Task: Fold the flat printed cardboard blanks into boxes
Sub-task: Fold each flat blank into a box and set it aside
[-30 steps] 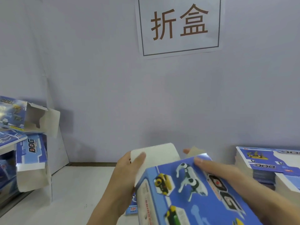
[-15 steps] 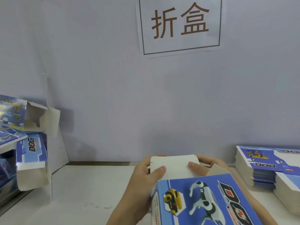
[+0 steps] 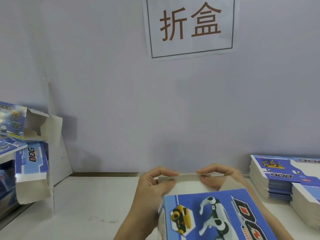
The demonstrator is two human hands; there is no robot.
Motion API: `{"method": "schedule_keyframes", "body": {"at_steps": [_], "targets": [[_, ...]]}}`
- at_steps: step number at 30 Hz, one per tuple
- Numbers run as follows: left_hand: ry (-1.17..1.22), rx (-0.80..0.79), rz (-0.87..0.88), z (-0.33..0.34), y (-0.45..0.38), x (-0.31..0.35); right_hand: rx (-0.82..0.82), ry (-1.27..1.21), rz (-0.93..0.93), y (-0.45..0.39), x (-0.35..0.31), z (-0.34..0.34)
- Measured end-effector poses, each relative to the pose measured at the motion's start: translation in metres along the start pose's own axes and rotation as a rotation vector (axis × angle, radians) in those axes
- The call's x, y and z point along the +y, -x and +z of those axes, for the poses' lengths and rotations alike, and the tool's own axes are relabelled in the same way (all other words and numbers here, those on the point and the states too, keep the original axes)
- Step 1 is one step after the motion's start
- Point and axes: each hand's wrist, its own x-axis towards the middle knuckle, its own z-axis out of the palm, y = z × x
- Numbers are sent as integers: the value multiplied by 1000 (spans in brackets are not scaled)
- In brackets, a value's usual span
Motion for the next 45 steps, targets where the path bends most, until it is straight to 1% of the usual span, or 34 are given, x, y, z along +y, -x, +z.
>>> {"method": "schedule_keyframes", "body": {"at_steps": [3, 5, 6, 7, 8, 9, 10, 11, 12, 13, 14, 15, 17, 20, 21, 24, 27, 30, 32, 34, 37, 39, 40, 42, 45], "targets": [[46, 60, 20, 1, 0, 4, 63, -51, 11, -1, -1, -1], [59, 142, 37, -3, -1, 4, 46, -175, 55, -5, -6, -4], [49, 187, 49, -7, -3, 3, 12, -240, 111, -11, -9, -3], [36, 238, 56, -11, -3, 3, -45, -249, 127, -12, -11, -2], [25, 283, 65, -14, -4, 1, -134, -209, 121, -13, -6, -4], [16, 323, 66, -17, -5, 0, -172, -158, 136, -17, -4, -5], [17, 351, 65, -19, -5, -1, -199, -93, 140, -18, -5, -2], [26, 372, 58, -19, -6, -1, -259, -81, 161, -14, -6, 2], [43, 380, 52, -20, -6, 0, -304, -109, 190, -10, -3, 2], [65, 379, 51, -19, -7, 1, -323, -149, 176, -5, -2, -1], [81, 374, 62, -19, -7, 2, -321, -190, 132, -2, 0, -4], [86, 367, 86, -19, -8, 4, -286, -234, 85, 2, -1, -6], [76, 347, 156, -18, -8, 8, -119, -300, 9, 5, -8, -6], [6, 311, 238, -17, -8, 13, 125, -376, -166, 11, -17, -11], [-25, 295, 260, -16, -7, 14, 187, -372, -221, 15, -22, -11], [-117, 247, 316, -13, -4, 15, 283, -364, -334, 22, -31, -11], [-151, 192, 354, -6, 1, 18, 264, -306, -376, 25, -33, -8], [-133, 73, 355, 2, 10, 26, 217, -243, -434, 30, -37, -2], [-126, 4, 387, 7, 19, 37, 220, -195, -492, 34, -43, 0], [-163, -14, 461, 10, 26, 47, 246, -119, -587, 38, -50, 5], [-241, -27, 556, 17, 33, 55, 309, -93, -779, 41, -60, 15], [-244, -32, 593, 18, 34, 53, 362, -52, -896, 43, -65, 23], [-241, -35, 593, 18, 34, 51, 377, -25, -923, 43, -66, 27], [-227, -40, 581, 16, 32, 48, 356, 29, -912, 42, -64, 33], [-148, -52, 588, 12, 30, 44, 209, 85, -847, 40, -58, 38]]}}
